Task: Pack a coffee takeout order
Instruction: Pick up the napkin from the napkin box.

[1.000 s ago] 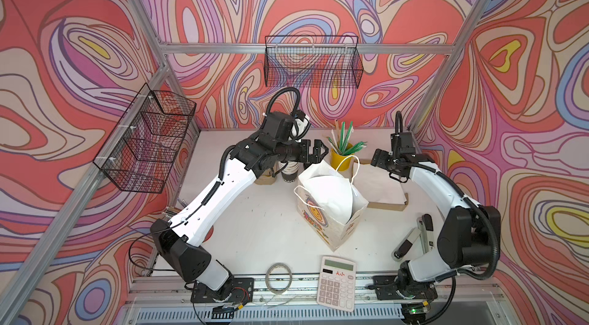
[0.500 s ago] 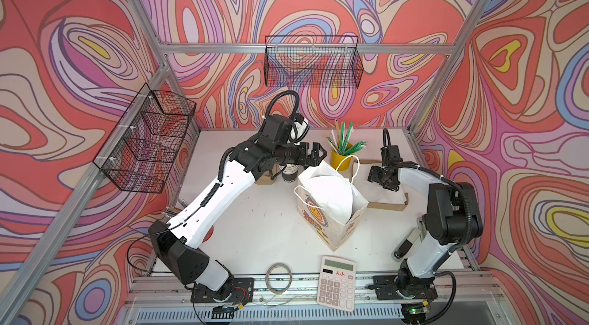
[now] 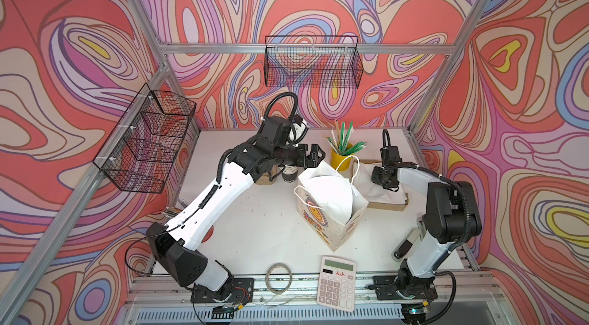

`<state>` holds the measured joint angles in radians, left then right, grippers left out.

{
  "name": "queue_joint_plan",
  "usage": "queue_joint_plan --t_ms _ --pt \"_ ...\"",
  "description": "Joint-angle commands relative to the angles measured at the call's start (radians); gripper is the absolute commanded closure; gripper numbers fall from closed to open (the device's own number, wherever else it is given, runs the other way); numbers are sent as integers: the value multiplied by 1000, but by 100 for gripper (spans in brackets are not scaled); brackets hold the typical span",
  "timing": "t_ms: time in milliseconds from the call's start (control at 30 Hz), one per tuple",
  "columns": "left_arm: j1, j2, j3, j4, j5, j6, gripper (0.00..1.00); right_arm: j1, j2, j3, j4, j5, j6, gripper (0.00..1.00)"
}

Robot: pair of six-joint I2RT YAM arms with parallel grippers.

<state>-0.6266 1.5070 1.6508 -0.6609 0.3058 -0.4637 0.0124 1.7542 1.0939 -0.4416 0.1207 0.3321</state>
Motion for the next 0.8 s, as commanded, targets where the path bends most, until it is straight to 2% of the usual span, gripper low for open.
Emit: queue_joint_plan --t_ms 0,133,200,433,767 --pt "7 -29 -16 9 -10 4 0 -5 -59 13 -32 37 -10 73" --pt "7 -31 -15 7 -13 5 0 -4 -80 29 -44 26 -10 87" --pt "7 -31 -15 4 -16 6 0 -4 -95 36 -50 25 -10 100" --pt "8 -45 -14 -7 -31 11 0 -3 -177 106 -104 80 -11 100" --pt "24 -96 -50 32 0 -21 0 23 -306 328 -264 88 -20 100"
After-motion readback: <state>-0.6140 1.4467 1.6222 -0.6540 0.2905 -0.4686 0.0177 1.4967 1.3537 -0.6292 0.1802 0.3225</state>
